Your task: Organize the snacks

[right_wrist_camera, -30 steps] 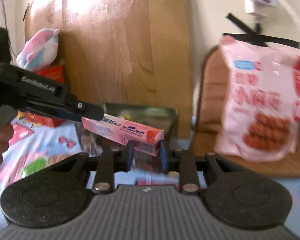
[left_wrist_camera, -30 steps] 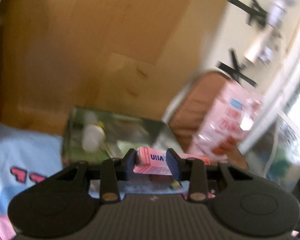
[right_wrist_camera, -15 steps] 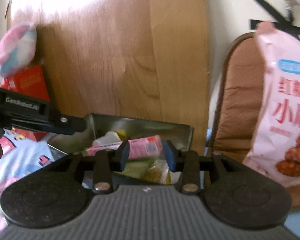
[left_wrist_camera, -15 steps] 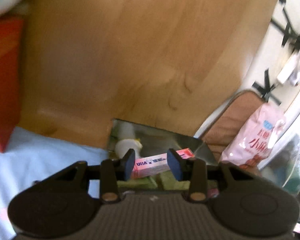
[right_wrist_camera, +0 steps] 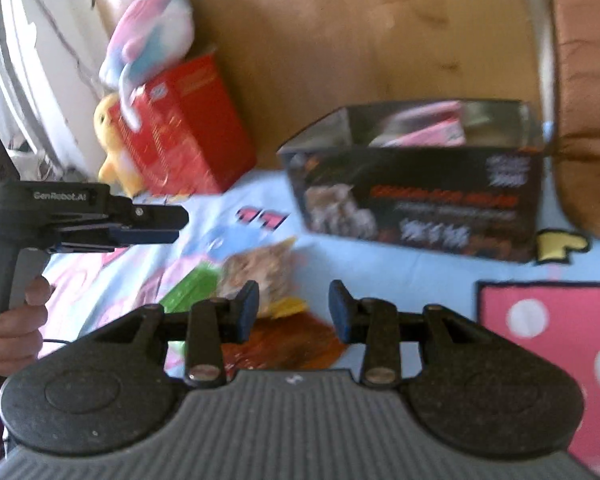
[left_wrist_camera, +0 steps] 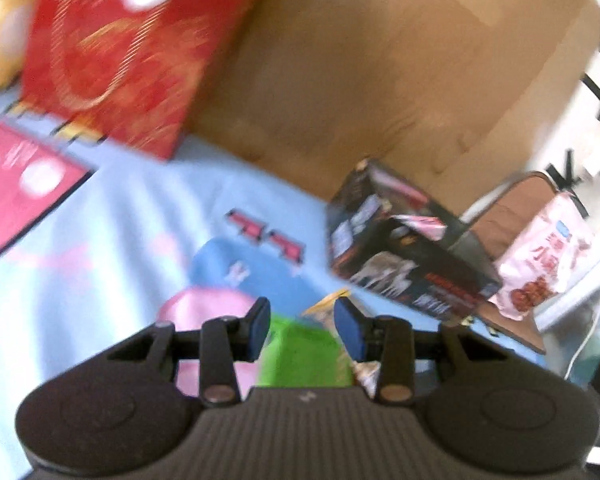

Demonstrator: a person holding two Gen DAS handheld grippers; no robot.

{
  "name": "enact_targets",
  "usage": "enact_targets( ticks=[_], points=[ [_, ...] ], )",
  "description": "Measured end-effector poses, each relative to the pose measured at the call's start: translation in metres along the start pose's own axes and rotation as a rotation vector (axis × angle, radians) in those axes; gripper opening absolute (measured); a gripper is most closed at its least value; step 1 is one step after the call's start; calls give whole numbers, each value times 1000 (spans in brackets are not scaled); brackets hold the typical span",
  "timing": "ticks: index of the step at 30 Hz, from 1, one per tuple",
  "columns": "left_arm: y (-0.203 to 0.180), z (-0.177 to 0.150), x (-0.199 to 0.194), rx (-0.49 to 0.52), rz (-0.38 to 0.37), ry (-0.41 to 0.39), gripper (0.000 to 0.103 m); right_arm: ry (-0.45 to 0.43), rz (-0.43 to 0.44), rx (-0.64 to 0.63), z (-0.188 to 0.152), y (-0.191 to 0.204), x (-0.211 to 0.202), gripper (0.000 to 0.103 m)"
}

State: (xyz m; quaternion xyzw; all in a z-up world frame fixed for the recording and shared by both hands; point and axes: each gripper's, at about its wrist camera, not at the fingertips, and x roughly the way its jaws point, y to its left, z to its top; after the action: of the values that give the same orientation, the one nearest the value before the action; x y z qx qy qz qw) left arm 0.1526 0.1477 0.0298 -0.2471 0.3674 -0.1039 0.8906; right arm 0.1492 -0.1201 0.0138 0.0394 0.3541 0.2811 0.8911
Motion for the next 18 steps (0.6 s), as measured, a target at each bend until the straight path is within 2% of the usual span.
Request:
enact_targets(
  ticks=[6,9,12,13,14,15,18],
  points=[
    [9,-13,6,-4,-6,31,36,-19,11,-89,-14,30,-12,43],
    [5,-22,13,4,-20,71,32,5,-40,-163,-27,41,-8,43],
    [-8,-35,9,65,-16,69,32,8,-113,-255,-44,47,-10,43],
    [-11,-39,7,73,-32,82,32,-6,-152,-292,-49,48,-13,46],
    [-13,-43,5,77,-60,99,32,-11,-191,-308,-50,45,-16,57],
    [-14,-47,3,80,-84,112,32,-18,-214,-298,-50,40,-19,60],
    [-12,-56,-8,84,-119,115,32,-24,-239,-226,-42,23,-29,60]
  ],
)
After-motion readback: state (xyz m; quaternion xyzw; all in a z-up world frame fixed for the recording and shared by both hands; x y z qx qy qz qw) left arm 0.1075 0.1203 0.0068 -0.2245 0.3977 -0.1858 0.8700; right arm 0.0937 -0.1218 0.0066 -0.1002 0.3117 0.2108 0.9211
